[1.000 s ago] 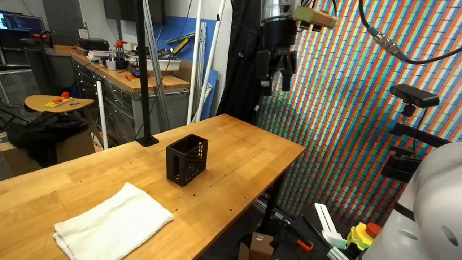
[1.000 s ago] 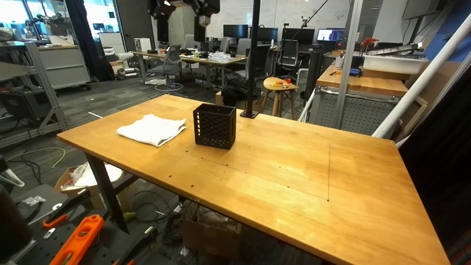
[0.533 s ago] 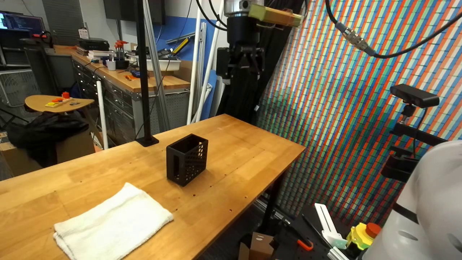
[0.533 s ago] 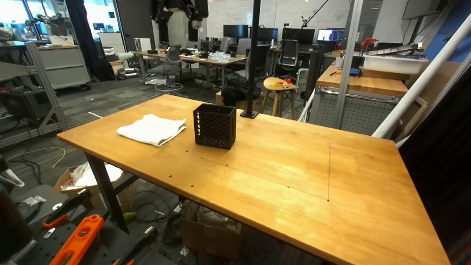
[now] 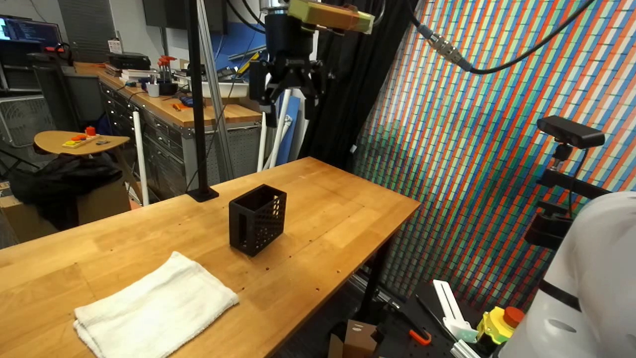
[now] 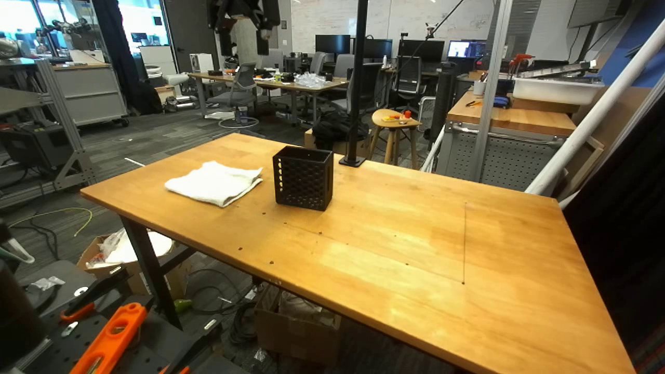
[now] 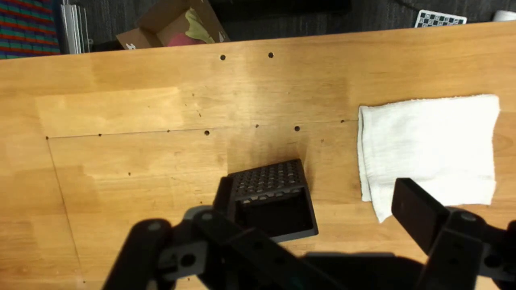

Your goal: Put the white towel in the black basket.

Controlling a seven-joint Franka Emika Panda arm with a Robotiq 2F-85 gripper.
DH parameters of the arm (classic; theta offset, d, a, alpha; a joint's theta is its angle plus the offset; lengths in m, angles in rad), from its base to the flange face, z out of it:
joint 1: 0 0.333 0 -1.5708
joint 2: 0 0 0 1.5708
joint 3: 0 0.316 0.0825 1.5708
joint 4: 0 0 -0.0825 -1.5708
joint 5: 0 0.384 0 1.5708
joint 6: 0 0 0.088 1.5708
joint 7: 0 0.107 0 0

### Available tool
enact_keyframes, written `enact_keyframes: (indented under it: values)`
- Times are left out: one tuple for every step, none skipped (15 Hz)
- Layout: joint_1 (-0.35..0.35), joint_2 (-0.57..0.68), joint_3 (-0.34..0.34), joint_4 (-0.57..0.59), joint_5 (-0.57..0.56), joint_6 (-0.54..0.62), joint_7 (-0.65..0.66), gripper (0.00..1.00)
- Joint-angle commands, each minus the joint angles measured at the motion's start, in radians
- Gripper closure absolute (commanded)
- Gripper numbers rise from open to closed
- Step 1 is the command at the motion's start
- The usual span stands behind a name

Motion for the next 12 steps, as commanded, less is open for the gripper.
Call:
enact_keyframes:
  values:
    - [0.035,0.099,0.053,0.131,0.022,0.001,0.132,0.00]
    - [0.047,0.124,0.068,0.158,0.026,0.003,0.172,0.00]
    - [0.059,0.150,0.082,0.187,0.026,-0.001,0.210,0.00]
    - [0.073,0.171,0.096,0.210,0.023,-0.001,0.240,0.00]
    - [0.086,0.192,0.106,0.231,0.022,0.001,0.263,0.00]
    - [0.100,0.210,0.116,0.246,0.022,0.008,0.277,0.00]
    - [0.113,0.225,0.123,0.258,0.023,0.014,0.285,0.00]
    - [0.126,0.236,0.130,0.266,0.021,0.017,0.294,0.00]
    - [0.137,0.248,0.135,0.273,0.015,0.023,0.305,0.00]
    - [0.148,0.256,0.139,0.279,0.018,0.029,0.315,0.00]
    - [0.158,0.267,0.143,0.287,0.020,0.030,0.328,0.00]
    - [0.169,0.277,0.146,0.293,0.019,0.039,0.337,0.00]
